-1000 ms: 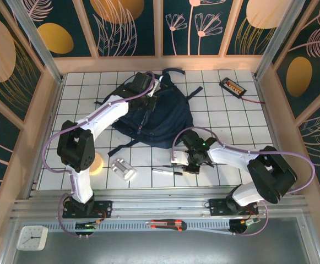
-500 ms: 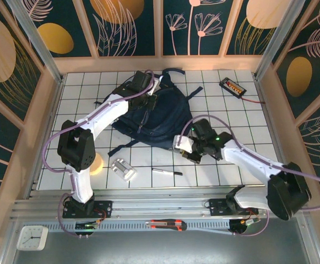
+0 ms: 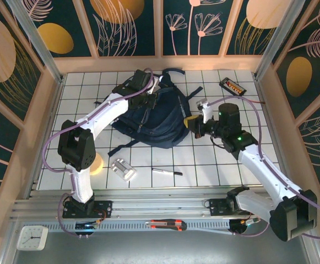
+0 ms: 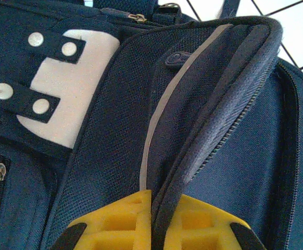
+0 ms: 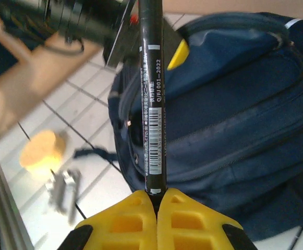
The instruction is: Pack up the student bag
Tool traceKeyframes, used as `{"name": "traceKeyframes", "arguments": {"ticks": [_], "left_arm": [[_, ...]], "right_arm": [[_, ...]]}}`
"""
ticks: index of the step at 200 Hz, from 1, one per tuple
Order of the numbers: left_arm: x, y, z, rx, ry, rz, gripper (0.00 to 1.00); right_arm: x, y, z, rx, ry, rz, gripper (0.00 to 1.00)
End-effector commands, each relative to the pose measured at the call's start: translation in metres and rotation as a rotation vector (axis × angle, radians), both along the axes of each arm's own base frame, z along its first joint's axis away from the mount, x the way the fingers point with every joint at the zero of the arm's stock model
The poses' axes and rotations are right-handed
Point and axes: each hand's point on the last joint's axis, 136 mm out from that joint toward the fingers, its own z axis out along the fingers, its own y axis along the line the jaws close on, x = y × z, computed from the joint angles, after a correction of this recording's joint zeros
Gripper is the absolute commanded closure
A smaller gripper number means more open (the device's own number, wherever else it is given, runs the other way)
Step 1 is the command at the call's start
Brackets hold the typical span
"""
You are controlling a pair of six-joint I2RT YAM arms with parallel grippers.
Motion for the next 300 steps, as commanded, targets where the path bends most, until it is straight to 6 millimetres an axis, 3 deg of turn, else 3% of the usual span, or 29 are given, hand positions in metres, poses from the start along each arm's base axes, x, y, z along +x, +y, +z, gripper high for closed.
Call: {"name": "traceKeyframes", "arguments": {"ticks": [1,26,69,94,116,135,176,191,207,239,300], "left_arm": [[0.018,-0.001,0.023,-0.053,-0.057,0.04,1.0],[0.023,-0.004,0.038,-0.085,-0.08,0.051,1.0],[0.027,-0.009,0.059,-0.127,-0.104,0.053,1.0],[0.027,-0.012,0.068,-0.157,-0.107,0.053,1.0],[0.026,-0.019,0.068,-0.193,-0.091,0.04,1.0],[0.025,-0.025,0.067,-0.213,-0.072,0.026,1.0],[0.024,-0.03,0.066,-0.228,-0.06,0.014,1.0],[0.023,-0.032,0.067,-0.232,-0.059,0.009,1.0],[0.023,-0.032,0.066,-0.232,-0.056,0.01,1.0],[0.023,-0.03,0.067,-0.23,-0.065,0.014,1.0],[0.027,-0.028,0.066,-0.216,-0.073,0.025,1.0]], "right_arm": [[0.014,0.01,0.027,0.253,0.2,-0.066,0.99],[0.022,0.022,0.011,0.314,0.401,-0.059,0.98],[0.046,0.038,-0.002,0.378,0.588,-0.051,0.98],[0.062,0.042,-0.023,0.454,0.738,-0.114,1.0],[0.083,0.049,-0.036,0.516,0.815,-0.149,1.0],[0.102,0.061,-0.033,0.562,0.832,-0.14,1.0],[0.139,0.092,-0.045,0.527,0.846,-0.137,0.99],[0.147,0.101,-0.05,0.519,0.855,-0.143,0.94],[0.155,0.111,-0.053,0.499,0.856,-0.141,0.74],[0.157,0.112,-0.053,0.5,0.847,-0.146,0.49],[0.149,0.094,-0.05,0.49,0.81,-0.178,0.45]]}}
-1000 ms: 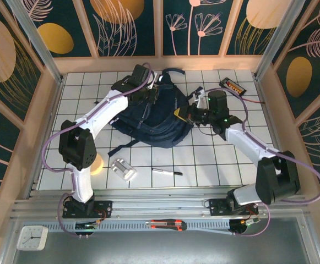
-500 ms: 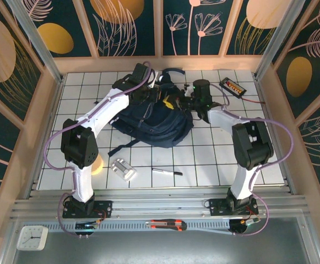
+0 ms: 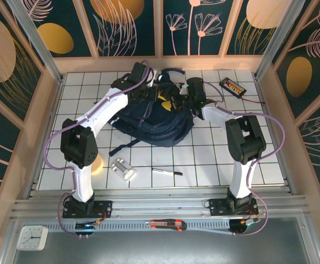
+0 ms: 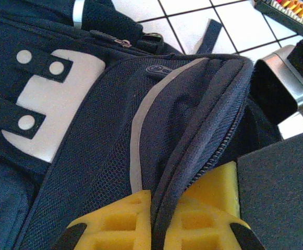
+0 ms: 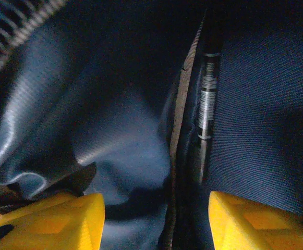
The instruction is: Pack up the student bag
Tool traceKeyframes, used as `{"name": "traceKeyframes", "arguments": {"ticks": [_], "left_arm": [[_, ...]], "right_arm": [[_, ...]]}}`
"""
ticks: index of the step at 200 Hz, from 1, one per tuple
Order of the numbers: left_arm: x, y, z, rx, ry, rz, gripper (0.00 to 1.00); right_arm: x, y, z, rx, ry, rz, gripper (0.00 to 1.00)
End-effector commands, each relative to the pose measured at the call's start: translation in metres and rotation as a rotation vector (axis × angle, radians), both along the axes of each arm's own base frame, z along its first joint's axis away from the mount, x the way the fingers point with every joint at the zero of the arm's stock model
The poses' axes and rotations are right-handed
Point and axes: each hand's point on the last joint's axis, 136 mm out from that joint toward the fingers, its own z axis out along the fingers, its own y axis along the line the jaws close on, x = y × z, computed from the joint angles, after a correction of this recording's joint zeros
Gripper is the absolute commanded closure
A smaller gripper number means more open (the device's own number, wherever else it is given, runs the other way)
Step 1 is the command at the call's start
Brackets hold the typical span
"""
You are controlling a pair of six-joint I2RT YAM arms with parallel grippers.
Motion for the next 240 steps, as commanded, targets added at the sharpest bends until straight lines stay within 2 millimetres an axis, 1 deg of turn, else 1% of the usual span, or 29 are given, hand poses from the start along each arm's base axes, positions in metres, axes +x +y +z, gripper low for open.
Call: {"name": "traceKeyframes", "arguments": {"ticks": [1,25,51,69,79,95,111,123,135,149,157,163,171,184,191,208,219,228,240], "left_arm": [[0.015,-0.015,0.041,-0.088,-0.114,-0.007,1.0],[0.017,-0.014,0.038,-0.084,-0.107,0.003,1.0],[0.02,-0.014,0.041,-0.087,-0.123,0.011,1.0],[0.02,-0.014,0.041,-0.087,-0.129,0.009,1.0],[0.02,-0.014,0.041,-0.086,-0.129,0.009,1.0],[0.02,-0.013,0.04,-0.085,-0.125,0.017,1.0],[0.018,-0.014,0.041,-0.091,-0.119,0.006,1.0],[0.017,-0.015,0.04,-0.093,-0.111,-0.001,1.0],[0.016,-0.016,0.037,-0.092,-0.102,-0.005,1.0],[0.015,-0.016,0.035,-0.092,-0.093,-0.008,1.0],[0.014,-0.017,0.034,-0.093,-0.087,-0.012,1.0],[0.014,-0.017,0.033,-0.095,-0.084,-0.013,1.0],[0.014,-0.017,0.033,-0.095,-0.083,-0.014,1.0],[0.013,-0.017,0.033,-0.095,-0.082,-0.014,1.0],[0.013,-0.017,0.033,-0.095,-0.083,-0.015,1.0],[0.012,-0.017,0.03,-0.091,-0.076,-0.015,1.0],[0.011,-0.016,0.028,-0.087,-0.071,-0.015,1.0],[0.011,-0.016,0.027,-0.085,-0.068,-0.014,1.0],[0.01,-0.015,0.025,-0.082,-0.063,-0.015,1.0]], "right_arm": [[-0.004,-0.009,0.025,0.005,-0.074,-0.013,0.44],[-0.006,-0.014,0.03,-0.003,-0.093,-0.02,0.44],[-0.009,-0.022,0.036,-0.029,-0.119,-0.028,0.44],[-0.012,-0.033,0.046,-0.061,-0.148,-0.041,0.43],[-0.013,-0.044,0.05,-0.097,-0.177,-0.056,0.4],[-0.015,-0.065,0.065,-0.177,-0.259,-0.088,0.37],[-0.018,-0.088,0.081,-0.295,-0.397,-0.114,0.35],[-0.022,-0.105,0.1,-0.371,-0.518,-0.129,0.33],[-0.028,-0.116,0.112,-0.457,-0.633,-0.125,0.31],[-0.034,-0.127,0.121,-0.534,-0.727,-0.116,0.28],[-0.039,-0.13,0.125,-0.565,-0.768,-0.096,0.24],[-0.042,-0.132,0.127,-0.584,-0.789,-0.077,0.17],[-0.045,-0.134,0.128,-0.599,-0.8,-0.06,0.13],[-0.049,-0.141,0.128,-0.63,-0.789,-0.065,0.08],[-0.052,-0.144,0.129,-0.634,-0.774,-0.062,0.01],[-0.059,-0.146,0.133,-0.609,-0.757,-0.062,0.01],[-0.065,-0.141,0.133,-0.554,-0.746,-0.04,0.01],[-0.069,-0.135,0.129,-0.519,-0.732,-0.014,0.01],[-0.073,-0.129,0.116,-0.508,-0.716,0.044,0.01]]}}
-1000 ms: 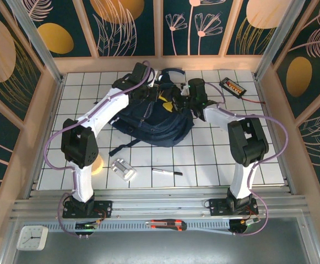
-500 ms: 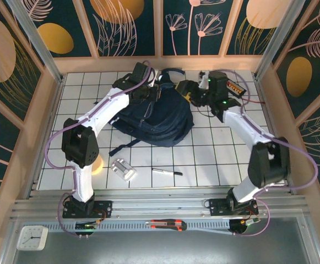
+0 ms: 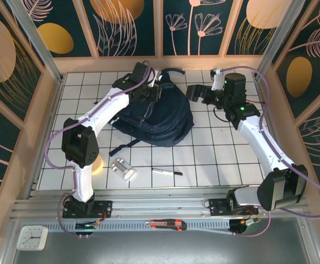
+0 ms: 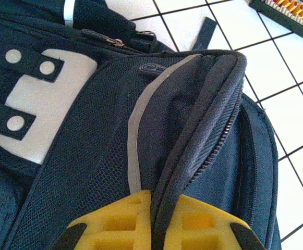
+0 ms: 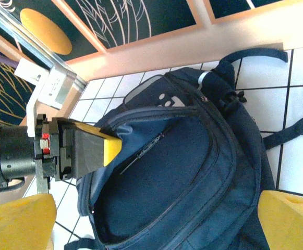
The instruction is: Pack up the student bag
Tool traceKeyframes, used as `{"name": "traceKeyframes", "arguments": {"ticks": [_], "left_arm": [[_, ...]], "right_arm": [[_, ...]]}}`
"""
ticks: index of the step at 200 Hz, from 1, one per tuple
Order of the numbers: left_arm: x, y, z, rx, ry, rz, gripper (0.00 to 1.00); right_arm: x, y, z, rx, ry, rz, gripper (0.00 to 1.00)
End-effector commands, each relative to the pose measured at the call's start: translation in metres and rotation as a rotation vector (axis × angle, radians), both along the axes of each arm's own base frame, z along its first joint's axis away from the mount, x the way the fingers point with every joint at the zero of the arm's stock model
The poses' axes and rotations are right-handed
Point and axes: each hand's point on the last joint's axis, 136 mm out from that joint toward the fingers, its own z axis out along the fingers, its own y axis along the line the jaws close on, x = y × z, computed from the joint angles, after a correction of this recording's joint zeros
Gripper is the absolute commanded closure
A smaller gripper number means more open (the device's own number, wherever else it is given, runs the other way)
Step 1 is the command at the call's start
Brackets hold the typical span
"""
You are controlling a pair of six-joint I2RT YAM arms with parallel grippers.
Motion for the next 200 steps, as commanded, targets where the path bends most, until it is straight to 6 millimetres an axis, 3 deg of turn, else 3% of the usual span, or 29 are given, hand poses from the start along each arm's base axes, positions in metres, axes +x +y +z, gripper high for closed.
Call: {"name": "traceKeyframes", "arguments": {"ticks": [1,26,42,74,100,154,200], "left_arm": [[0.01,-0.01,0.027,-0.072,-0.072,-0.003,1.0],[0.007,-0.008,0.025,-0.062,-0.065,-0.001,1.0],[0.006,-0.006,0.024,-0.055,-0.065,0.001,1.0],[0.003,-0.005,0.023,-0.051,-0.064,-0.003,1.0],[0.003,-0.004,0.022,-0.05,-0.059,-0.002,1.0],[0.0,-0.004,0.019,-0.051,-0.048,0.001,1.0],[-0.001,-0.002,0.02,-0.042,-0.049,0.001,1.0]], "right_arm": [[-0.019,0.009,-0.012,0.005,0.045,0.099,0.01],[-0.029,0.009,-0.048,-0.119,0.12,0.138,0.04],[-0.045,0.017,-0.071,-0.254,0.121,0.194,0.05],[-0.109,0.06,-0.128,-0.603,0.034,0.522,0.06],[-0.147,0.075,-0.171,-0.753,0.023,0.699,0.08],[-0.179,0.077,-0.234,-0.955,0.089,0.866,0.19],[-0.197,0.086,-0.263,-1.004,0.095,0.935,0.24]]}}
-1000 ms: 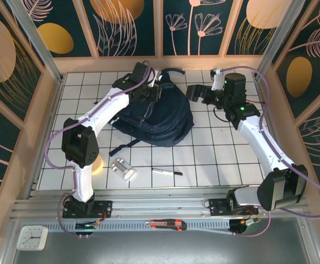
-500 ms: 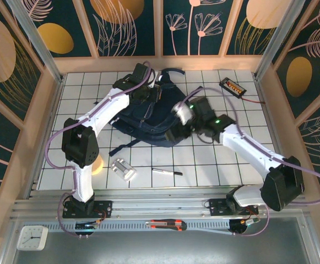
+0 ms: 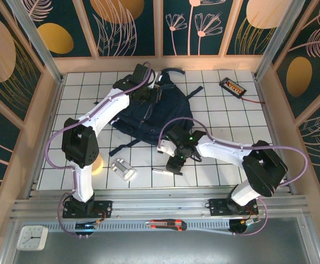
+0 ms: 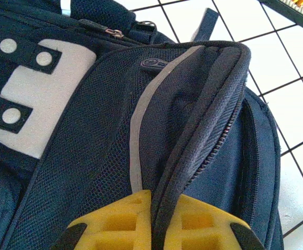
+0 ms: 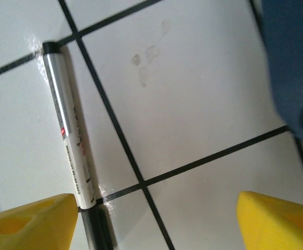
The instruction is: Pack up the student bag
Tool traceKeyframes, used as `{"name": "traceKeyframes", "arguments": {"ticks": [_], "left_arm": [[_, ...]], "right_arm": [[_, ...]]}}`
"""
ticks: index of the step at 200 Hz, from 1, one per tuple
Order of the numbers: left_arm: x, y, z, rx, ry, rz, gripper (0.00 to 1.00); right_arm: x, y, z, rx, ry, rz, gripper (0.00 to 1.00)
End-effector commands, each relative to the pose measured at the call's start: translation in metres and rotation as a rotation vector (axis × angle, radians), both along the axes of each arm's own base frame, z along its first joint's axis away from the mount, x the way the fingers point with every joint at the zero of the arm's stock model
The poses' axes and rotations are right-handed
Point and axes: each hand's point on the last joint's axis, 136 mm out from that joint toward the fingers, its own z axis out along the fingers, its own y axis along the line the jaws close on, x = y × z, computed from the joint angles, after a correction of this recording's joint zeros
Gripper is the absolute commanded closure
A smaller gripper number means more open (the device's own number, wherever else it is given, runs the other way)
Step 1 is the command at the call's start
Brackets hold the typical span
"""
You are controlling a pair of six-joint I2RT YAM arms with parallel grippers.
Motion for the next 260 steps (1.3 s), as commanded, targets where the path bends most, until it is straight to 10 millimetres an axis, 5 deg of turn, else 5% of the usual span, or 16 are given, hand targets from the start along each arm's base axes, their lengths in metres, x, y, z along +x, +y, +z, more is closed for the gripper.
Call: {"name": "traceKeyframes", "arguments": {"ticks": [1,128,185,260], "left_arm": [[0.002,-0.003,0.028,-0.05,-0.066,0.003,1.0],[-0.002,-0.002,0.028,-0.051,-0.06,-0.004,1.0],[-0.004,-0.002,0.025,-0.051,-0.051,-0.006,1.0],[-0.005,-0.003,0.025,-0.058,-0.057,-0.012,1.0]], "right_arm": [[-0.004,0.001,-0.014,-0.047,-0.018,0.043,0.24],[-0.016,0.01,-0.056,-0.137,-0.002,0.041,0.32],[-0.021,0.012,-0.056,-0.12,0.029,0.039,0.72],[-0.011,0.02,-0.029,-0.037,-0.025,0.017,0.83]]}}
